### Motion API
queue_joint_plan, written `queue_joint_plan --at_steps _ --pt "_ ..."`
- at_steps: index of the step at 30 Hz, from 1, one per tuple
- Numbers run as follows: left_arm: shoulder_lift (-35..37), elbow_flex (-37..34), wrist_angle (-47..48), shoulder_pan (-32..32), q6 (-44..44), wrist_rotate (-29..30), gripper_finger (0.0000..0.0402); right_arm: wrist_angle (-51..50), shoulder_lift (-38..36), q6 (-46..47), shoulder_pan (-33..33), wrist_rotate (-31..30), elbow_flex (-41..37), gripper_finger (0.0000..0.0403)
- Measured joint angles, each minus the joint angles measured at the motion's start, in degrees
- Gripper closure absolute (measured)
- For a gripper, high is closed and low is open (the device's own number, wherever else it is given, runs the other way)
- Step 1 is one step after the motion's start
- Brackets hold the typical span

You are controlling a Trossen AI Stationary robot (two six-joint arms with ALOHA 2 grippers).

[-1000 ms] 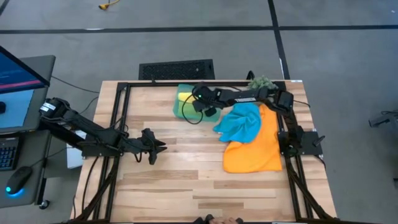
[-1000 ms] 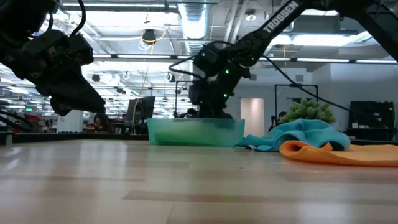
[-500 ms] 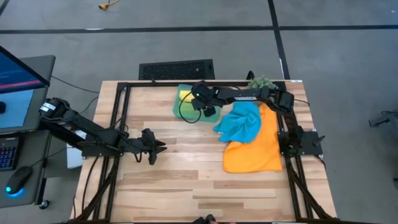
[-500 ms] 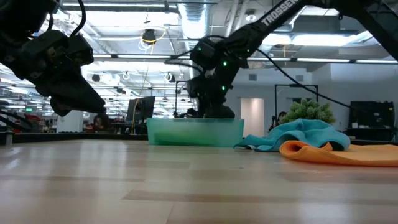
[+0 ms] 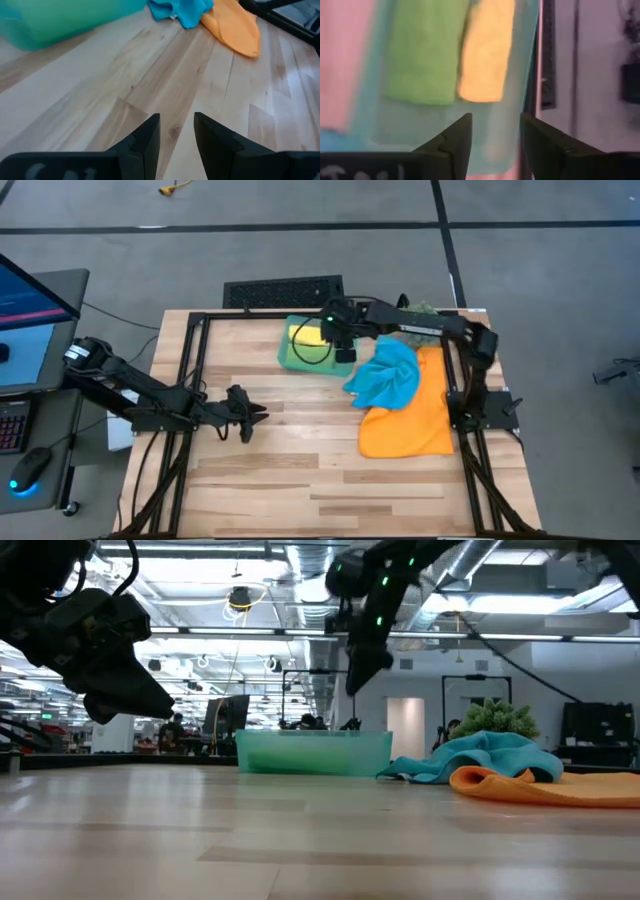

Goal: Roll microfiber towels into tight, uniform cylinder then place into a basket
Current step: Move the blue microfiber cloth to the center of the table

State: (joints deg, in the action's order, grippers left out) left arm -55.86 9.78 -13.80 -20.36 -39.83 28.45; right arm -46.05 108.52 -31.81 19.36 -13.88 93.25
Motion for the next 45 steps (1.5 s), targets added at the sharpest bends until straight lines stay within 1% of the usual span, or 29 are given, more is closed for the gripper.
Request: queue_joint_plan --at_steps 2,4,9,13,18,22,25,28,31,33,37,42,45 --pt "0.0 0.0 -0.2 0.3 0.0 0.4 0.0291 -3.1 -3.5 3.9 -0.7 2.9 -1.7 0.023" --pt "0.0 0.0 -0.3 0.9 0.4 0.5 0.0291 -2.9 -6.6 6.4 -1.7 5.1 -4.2 0.0241" --pt "0.0 0.0 -1.1 2.5 1.3 0.6 0.0291 -1.0 -14.6 13.4 -6.0 5.5 -14.3 0.0265" --pt "0.0 0.0 -2.9 4.0 3.3 0.3 0.0291 2.2 -20.3 20.0 -10.7 4.0 -22.4 0.0278" --pt "0.0 0.0 -9.3 6.2 8.4 -1.7 0.0291 6.3 -25.4 30.5 -17.1 -0.7 -29.2 0.0282" --pt "0.0 0.0 -14.8 7.7 11.5 -6.0 0.0291 9.8 -28.0 38.3 -23.4 -5.5 -33.0 0.028" --pt "0.0 0.0 -17.1 8.2 12.6 -8.1 0.0291 10.3 -28.5 44.7 -28.5 -11.6 -35.0 0.0281" --pt "0.0 0.0 -17.1 8.2 12.5 -8.3 0.0291 10.9 -28.6 50.8 -33.5 -19.1 -37.0 0.0282" --pt "0.0 0.0 -16.8 8.2 11.0 -9.1 0.0291 11.0 -28.6 56.5 -38.0 -23.8 -38.6 0.0281" --pt "0.0 0.0 -16.9 8.2 10.4 -10.2 0.0291 11.0 -28.6 59.9 -40.5 -25.3 -39.9 0.028" --pt "0.0 0.0 -17.1 8.2 10.7 -10.2 0.0291 10.3 -28.6 64.1 -43.6 -26.8 -42.0 0.028" --pt "0.0 0.0 -17.5 8.2 11.1 -10.0 0.0291 8.7 -28.6 64.5 -43.2 -26.8 -43.0 0.028" --pt "0.0 0.0 -19.9 8.2 10.0 -10.0 0.0291 8.5 -28.6 64.5 -41.9 -26.8 -43.0 0.028"
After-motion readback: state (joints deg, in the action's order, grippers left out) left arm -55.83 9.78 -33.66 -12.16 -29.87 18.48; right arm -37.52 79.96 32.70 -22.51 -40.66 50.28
